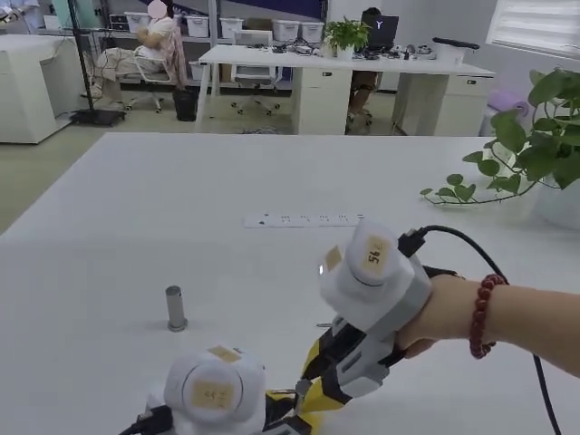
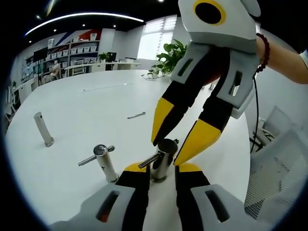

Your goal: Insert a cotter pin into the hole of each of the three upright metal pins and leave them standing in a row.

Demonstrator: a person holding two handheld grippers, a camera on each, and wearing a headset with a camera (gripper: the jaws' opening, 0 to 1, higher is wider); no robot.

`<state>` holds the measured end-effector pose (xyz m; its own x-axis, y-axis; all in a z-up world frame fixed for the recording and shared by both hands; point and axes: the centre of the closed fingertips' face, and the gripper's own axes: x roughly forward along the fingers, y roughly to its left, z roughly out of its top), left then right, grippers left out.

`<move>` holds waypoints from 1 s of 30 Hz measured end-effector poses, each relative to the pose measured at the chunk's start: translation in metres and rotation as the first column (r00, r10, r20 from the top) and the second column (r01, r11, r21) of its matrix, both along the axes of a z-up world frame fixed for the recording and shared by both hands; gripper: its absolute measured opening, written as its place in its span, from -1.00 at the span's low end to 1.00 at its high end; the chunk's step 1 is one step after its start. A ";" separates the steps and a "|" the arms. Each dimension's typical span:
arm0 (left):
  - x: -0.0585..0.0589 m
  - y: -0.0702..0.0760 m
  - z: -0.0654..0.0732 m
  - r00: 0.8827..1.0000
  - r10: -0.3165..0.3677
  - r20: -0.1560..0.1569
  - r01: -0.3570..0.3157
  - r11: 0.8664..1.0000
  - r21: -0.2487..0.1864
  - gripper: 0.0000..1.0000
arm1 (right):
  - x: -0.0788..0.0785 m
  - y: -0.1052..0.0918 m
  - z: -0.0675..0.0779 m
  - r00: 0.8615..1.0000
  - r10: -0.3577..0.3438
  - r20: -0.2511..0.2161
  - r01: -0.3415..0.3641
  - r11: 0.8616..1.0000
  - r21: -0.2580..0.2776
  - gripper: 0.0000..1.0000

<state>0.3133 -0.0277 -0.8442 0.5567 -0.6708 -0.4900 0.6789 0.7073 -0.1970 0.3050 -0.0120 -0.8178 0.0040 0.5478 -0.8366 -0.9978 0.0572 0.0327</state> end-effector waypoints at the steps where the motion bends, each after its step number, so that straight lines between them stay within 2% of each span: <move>1: 0.000 0.001 0.000 1.000 -0.003 -0.001 0.003 1.000 0.004 -0.61 | 0.000 0.000 -0.001 1.000 0.000 0.001 0.000 1.000 0.001 -0.61; 9: -0.002 0.005 -0.002 1.000 -0.006 -0.005 0.006 1.000 0.022 -0.60 | 0.000 0.004 -0.004 0.999 0.024 0.031 -0.024 1.000 0.009 -0.69; 15: -0.006 0.006 -0.002 1.000 -0.019 -0.006 0.019 0.999 0.033 -0.59 | 0.000 0.004 -0.004 0.999 0.017 0.030 -0.018 1.000 0.010 -0.71; 22: -0.013 0.010 -0.003 0.998 -0.061 -0.002 0.061 0.996 0.067 -0.57 | 0.001 0.004 -0.003 0.999 0.013 0.033 -0.013 1.000 0.014 -0.73; 30: -0.018 0.016 0.002 0.998 -0.059 -0.003 0.059 0.996 0.066 -0.55 | 0.002 0.001 -0.003 0.999 0.022 0.038 -0.022 1.000 -0.002 -0.73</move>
<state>0.2951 -0.0117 -0.8420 0.5166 -0.6688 -0.5346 0.7198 0.6774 -0.1519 0.3074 -0.0106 -0.8211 0.0241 0.5471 -0.8367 -0.9994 0.0351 -0.0058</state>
